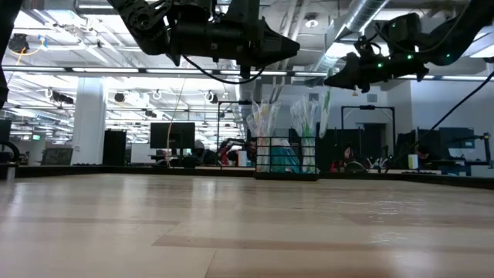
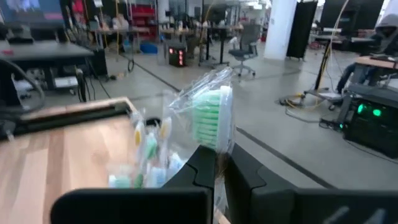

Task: Pick & Place toothbrushing station
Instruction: Put the green toothbrush into the mesh organizer

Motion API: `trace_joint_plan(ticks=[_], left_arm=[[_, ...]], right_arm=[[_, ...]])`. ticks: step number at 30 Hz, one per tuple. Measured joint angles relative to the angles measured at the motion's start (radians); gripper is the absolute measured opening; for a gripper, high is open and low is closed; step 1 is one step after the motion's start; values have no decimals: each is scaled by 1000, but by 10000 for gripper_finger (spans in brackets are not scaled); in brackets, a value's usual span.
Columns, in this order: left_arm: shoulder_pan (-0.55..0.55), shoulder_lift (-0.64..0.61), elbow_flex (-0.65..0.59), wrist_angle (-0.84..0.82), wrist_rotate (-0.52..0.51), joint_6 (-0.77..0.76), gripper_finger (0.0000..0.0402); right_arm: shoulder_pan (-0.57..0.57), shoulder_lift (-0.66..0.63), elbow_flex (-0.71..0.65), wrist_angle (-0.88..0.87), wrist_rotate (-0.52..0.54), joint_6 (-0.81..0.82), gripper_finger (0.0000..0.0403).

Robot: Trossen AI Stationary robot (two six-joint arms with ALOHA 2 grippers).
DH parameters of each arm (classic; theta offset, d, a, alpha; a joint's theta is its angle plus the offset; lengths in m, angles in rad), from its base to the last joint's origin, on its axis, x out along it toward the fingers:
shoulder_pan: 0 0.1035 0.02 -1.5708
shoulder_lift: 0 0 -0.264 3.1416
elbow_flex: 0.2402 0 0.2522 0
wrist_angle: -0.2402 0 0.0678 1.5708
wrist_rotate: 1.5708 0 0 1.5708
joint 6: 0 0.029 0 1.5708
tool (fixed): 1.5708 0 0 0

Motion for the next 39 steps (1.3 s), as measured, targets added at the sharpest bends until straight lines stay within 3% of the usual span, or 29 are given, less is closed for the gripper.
trace_joint_plan(ticks=[6,39], left_arm=[[0,0,0,0,-1,0,72],[0,1,0,0,-3,0,72]], right_arm=[[21,40,1,95,-18,23,4],[48,253,44,102,-19,-9,6]])
